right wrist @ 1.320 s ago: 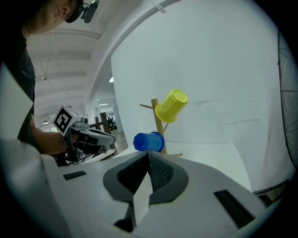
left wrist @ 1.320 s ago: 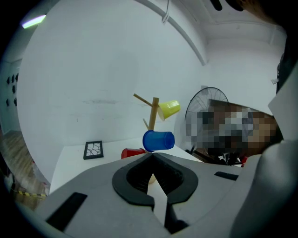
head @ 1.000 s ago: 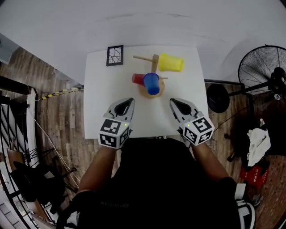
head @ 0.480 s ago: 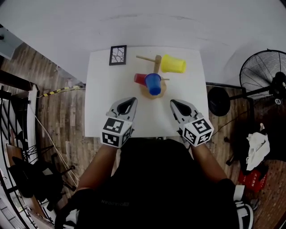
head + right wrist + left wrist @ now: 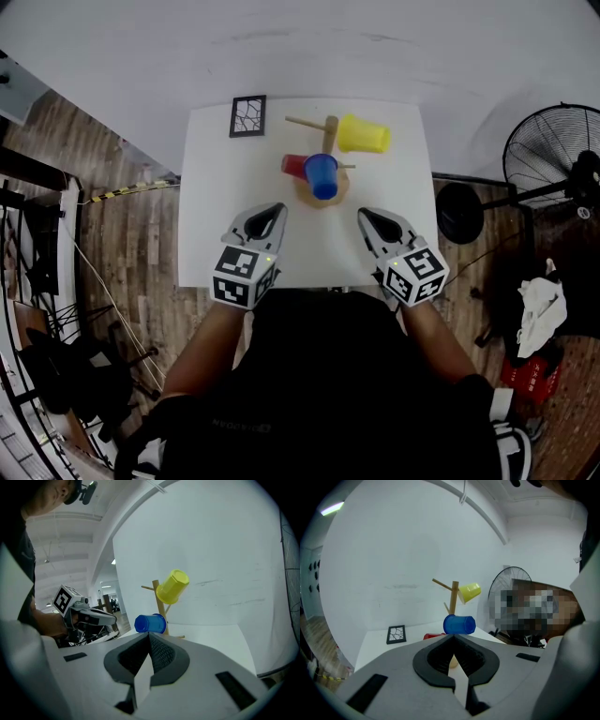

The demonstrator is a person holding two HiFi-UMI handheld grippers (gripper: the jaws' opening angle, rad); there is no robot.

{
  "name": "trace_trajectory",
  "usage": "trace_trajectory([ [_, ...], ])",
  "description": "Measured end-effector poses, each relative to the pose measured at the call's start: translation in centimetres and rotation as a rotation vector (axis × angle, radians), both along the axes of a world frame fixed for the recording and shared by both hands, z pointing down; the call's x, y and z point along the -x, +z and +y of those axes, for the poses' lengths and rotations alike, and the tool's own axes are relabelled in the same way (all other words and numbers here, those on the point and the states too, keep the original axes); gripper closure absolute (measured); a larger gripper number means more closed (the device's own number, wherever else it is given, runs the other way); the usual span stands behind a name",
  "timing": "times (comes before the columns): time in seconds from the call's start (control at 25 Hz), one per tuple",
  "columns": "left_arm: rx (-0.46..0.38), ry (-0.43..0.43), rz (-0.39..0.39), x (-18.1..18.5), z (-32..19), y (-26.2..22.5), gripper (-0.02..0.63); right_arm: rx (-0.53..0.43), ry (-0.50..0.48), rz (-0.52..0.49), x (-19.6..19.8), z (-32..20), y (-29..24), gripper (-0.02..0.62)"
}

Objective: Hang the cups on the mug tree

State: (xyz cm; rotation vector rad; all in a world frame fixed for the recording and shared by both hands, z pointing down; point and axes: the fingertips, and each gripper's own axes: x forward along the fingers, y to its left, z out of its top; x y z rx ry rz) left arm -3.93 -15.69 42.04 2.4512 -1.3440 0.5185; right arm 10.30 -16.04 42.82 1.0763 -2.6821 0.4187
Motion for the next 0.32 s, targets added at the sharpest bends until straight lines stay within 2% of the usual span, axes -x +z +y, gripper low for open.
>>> trace_trajectory([
  [0.32,0.003,-0.002,-0.003,0.14,-0.12,0.14,0.590,-0.003,0.000,-0.002,0.01,-0.24,-0.05,0.589],
])
